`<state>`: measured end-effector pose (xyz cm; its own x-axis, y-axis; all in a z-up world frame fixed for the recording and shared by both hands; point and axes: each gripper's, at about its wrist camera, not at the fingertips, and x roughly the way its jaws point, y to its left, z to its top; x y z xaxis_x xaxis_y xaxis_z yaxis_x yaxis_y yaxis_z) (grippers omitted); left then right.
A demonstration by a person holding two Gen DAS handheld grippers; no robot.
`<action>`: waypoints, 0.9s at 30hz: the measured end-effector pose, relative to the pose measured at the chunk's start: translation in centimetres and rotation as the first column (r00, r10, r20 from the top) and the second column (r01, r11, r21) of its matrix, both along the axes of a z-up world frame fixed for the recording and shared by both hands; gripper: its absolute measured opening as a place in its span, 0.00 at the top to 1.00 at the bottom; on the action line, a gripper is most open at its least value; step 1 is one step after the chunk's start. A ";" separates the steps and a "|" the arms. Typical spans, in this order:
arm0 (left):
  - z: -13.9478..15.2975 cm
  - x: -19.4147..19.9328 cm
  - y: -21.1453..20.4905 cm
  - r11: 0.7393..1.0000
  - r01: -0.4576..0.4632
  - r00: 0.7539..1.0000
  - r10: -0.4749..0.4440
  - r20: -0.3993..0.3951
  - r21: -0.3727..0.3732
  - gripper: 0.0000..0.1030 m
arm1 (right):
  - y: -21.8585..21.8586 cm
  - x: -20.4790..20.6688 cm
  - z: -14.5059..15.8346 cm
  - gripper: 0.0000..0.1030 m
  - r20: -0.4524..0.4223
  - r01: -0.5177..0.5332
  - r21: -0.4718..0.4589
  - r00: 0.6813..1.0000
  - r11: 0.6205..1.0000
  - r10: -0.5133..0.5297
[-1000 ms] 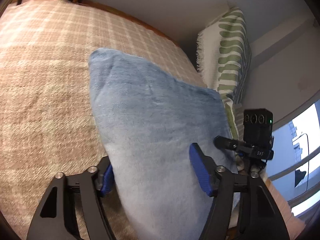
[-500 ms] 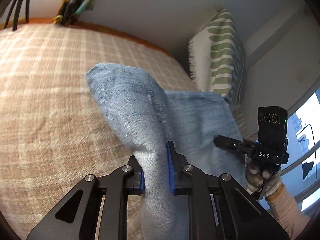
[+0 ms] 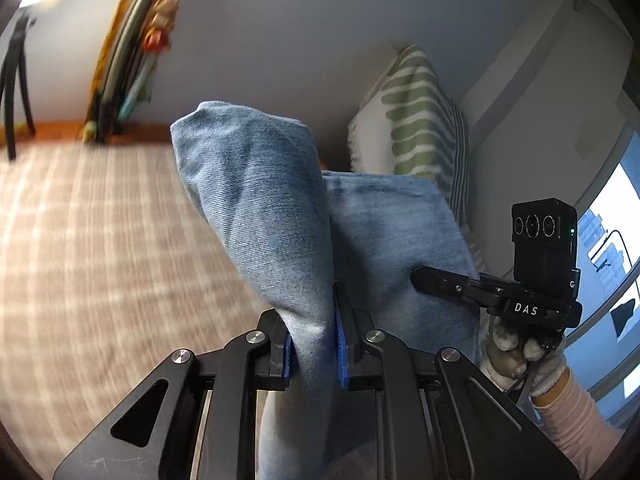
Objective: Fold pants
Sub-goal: 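Lift the jeans with both tools and carry them toward the pillow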
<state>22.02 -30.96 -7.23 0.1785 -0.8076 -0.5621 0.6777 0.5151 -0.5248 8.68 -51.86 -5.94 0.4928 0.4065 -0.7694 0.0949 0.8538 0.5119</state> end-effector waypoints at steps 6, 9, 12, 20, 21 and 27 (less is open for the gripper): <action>2.2 4.6 -2.2 1.000 -0.017 0.999 0.016 0.051 0.007 0.86 | -1.0 4.9 1.1 0.80 0.042 0.016 -0.032 0.999 0.999 -0.014; 2.8 6.6 -3.0 1.000 -0.027 0.997 0.027 0.073 0.006 0.86 | -1.8 7.6 1.0 0.80 0.052 0.028 -0.044 0.998 0.999 -0.025; 3.2 9.2 -4.1 0.999 -0.037 0.995 0.037 0.091 0.003 0.86 | -2.6 10.8 0.6 0.80 0.063 0.039 -0.056 0.997 0.998 -0.035; 2.0 16.3 -8.2 0.998 -0.054 0.994 0.053 0.101 0.010 0.86 | -5.1 18.7 -2.2 0.80 0.059 0.049 -0.113 0.997 0.992 -0.043; 1.7 17.0 -8.5 0.998 -0.056 0.994 0.055 0.097 0.008 0.86 | -5.4 19.5 -2.8 0.80 0.057 0.050 -0.122 0.997 0.991 -0.043; -0.7 21.0 -11.1 0.996 -0.081 0.992 0.078 0.096 0.029 0.86 | -7.1 24.3 -6.4 0.80 0.038 0.052 -0.161 0.998 0.986 -0.047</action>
